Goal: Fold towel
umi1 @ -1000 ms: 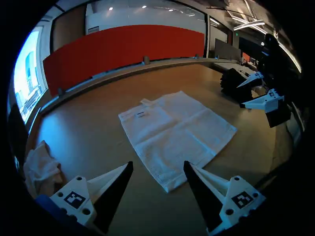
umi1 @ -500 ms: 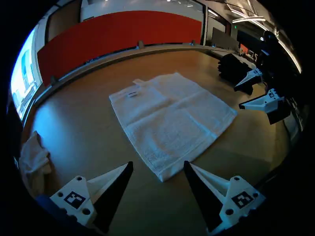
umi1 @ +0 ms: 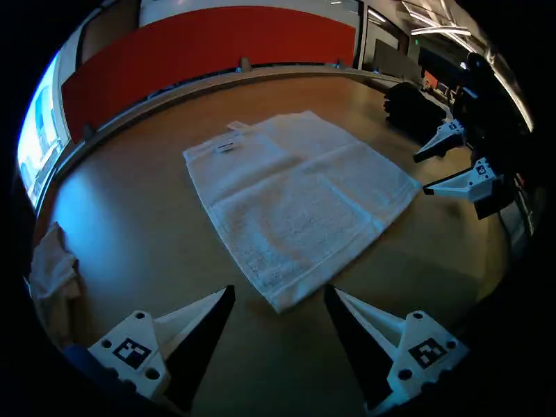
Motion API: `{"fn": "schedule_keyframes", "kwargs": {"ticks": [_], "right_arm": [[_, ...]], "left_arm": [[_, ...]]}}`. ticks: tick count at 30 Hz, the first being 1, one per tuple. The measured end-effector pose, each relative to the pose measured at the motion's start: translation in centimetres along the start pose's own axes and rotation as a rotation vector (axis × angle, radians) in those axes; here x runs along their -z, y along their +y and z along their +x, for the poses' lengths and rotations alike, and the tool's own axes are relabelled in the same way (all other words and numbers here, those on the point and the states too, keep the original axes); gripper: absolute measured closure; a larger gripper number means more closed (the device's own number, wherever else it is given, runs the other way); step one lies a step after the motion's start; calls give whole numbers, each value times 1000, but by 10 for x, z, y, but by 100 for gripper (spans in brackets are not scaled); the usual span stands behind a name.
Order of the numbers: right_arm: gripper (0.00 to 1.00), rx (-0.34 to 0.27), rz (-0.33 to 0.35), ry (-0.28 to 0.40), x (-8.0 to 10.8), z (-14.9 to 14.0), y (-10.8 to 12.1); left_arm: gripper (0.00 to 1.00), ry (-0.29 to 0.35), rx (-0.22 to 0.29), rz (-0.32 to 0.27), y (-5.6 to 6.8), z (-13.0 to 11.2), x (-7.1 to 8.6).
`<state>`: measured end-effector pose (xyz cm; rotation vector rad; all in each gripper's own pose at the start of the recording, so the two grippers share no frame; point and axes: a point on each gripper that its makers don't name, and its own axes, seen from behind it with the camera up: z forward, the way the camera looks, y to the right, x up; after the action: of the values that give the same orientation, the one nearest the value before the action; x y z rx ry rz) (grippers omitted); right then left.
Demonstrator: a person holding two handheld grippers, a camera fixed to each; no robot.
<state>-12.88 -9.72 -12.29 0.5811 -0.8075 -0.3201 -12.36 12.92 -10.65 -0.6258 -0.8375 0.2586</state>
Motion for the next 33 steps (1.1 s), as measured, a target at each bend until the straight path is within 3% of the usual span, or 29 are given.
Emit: {"fn": "schedule_keyframes", "kwargs": {"ticks": [6,11,14,22,25,33], "right_arm": [[14,-5,10,-13,-5,-6,-2],[23,-14,16,-11,-8,-6,-3],[24,-19,12,-7,-9,-5,-2],[24,-8,20,-14,-12,-8,-6],[32,-9,28,-22,-13,-11,-7],[39,-18,49,-28,-14,-12,-10]], "left_arm": [[6,-17,2,0,2,-5,-4],[15,-23,-3,18,-1,-7,-5],[20,-33,2,33,-4,-7,-5],[21,-41,3,39,-3,-7,-5],[23,-40,4,42,-2,-7,-5],[37,-43,5,46,3,-7,-6]]}}
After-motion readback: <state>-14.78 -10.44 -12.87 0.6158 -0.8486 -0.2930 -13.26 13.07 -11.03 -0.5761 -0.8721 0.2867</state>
